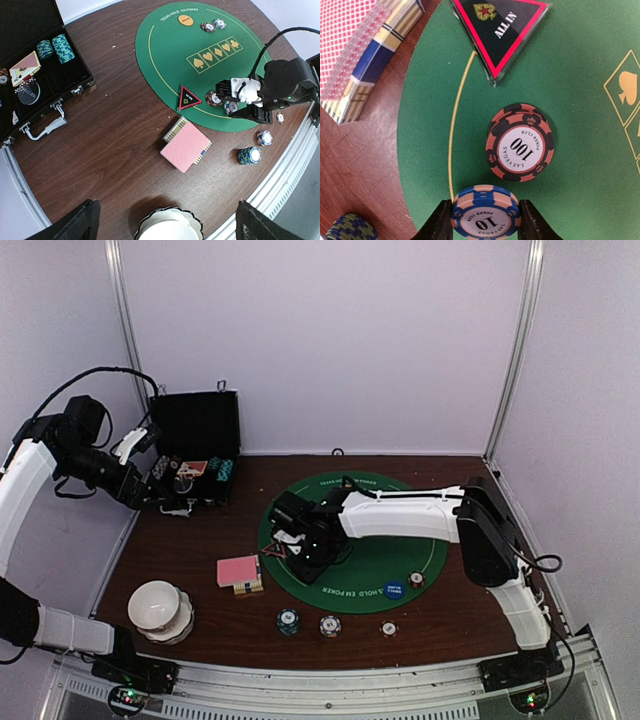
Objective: Distribute texas hold em gaming equipment
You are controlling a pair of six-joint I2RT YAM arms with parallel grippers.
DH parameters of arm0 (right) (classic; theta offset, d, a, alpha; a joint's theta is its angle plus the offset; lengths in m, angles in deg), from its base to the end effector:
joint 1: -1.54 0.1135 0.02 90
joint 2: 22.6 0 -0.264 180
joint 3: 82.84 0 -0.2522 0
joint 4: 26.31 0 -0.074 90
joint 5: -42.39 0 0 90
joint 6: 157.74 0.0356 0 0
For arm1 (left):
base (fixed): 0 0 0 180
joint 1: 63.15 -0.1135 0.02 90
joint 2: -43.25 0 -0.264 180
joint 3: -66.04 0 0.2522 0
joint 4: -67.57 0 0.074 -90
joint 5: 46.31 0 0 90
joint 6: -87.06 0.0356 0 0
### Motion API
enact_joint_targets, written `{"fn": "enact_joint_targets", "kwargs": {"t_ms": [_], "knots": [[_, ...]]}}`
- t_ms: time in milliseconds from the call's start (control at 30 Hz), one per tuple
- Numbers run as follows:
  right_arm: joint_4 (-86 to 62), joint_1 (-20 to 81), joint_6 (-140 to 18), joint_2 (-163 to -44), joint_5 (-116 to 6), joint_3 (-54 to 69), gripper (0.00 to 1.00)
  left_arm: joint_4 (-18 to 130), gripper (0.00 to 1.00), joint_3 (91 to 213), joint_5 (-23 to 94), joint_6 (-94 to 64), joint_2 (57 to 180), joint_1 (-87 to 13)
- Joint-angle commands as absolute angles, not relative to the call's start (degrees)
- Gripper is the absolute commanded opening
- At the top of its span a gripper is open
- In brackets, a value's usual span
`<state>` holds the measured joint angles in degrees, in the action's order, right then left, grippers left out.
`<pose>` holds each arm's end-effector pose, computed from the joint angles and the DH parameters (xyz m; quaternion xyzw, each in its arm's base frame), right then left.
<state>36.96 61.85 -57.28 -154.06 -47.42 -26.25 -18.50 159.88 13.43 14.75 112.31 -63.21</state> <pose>0.2377 0.4166 0.1722 -0.4156 0.8949 0.0926 0.1333 0.2050 -0.0177 0.3739 0.2073 0.9142 -0.2129 0.2755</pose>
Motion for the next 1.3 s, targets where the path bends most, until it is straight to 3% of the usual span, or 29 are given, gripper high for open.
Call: {"fn": "enact_joint_targets", "kwargs": {"t_ms": [0,167,233,333,467,767,1267], "knots": [[35.7,61.0,-56.4,-155.9,-45.8,-26.9,0.16,-18.7,0.98,161.1,12.7,15.4,111.8,-63.6],[35.6,60.7,-56.4,-156.9,-45.5,-27.1,0.22,-18.6,0.97,160.8,12.8,15.4,111.7,-63.6],[36.0,60.7,-56.3,-157.2,-45.1,-27.3,0.31,-18.7,0.98,160.8,12.9,15.4,111.7,-63.6],[36.2,60.6,-56.3,-156.8,-45.0,-27.3,0.52,-18.6,0.98,160.8,13.0,15.5,111.6,-63.6],[36.6,60.6,-56.5,-154.9,-44.6,-27.4,0.62,-18.7,0.98,160.8,12.9,15.5,111.7,-63.6],[36.1,60.7,-57.3,-144.7,-46.6,-22.2,0.62,-18.6,0.98,160.7,12.9,15.4,111.4,-63.6],[35.1,66.0,-55.5,-135.8,-57.7,-3.7,0.76,-18.7,0.98,161.0,12.7,15.4,111.7,-63.6]]}}
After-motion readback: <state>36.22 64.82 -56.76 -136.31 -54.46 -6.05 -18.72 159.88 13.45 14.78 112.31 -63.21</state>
